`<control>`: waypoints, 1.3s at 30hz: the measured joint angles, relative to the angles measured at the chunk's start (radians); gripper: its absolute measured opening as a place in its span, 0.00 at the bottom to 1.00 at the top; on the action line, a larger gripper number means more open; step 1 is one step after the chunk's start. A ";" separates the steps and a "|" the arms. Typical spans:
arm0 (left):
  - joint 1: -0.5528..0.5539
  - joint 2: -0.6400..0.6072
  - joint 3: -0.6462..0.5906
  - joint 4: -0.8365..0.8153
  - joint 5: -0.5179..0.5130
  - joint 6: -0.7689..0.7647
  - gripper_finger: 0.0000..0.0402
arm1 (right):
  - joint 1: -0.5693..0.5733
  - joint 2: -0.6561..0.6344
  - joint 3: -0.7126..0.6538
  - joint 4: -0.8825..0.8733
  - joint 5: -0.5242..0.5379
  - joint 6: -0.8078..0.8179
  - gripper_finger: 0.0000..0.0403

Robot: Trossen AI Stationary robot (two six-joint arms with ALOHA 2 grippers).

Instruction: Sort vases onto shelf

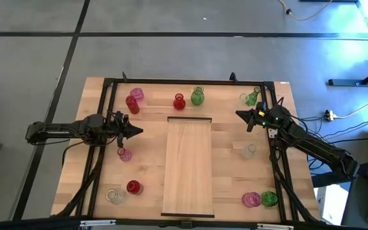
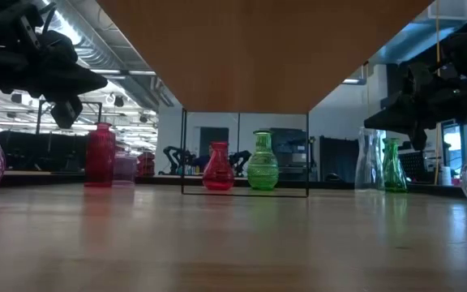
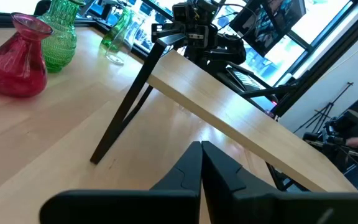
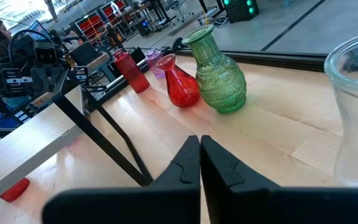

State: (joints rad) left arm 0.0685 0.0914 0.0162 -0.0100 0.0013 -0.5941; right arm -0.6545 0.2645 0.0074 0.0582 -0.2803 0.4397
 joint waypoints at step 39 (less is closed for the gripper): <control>0.004 0.000 0.000 0.049 -0.246 -0.305 0.00 | 0.000 0.000 0.000 0.216 0.193 0.760 0.00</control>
State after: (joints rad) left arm 0.0727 0.0914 0.0158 0.0390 -0.2443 -0.8994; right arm -0.6544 0.2643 0.0071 0.2742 -0.0875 1.1997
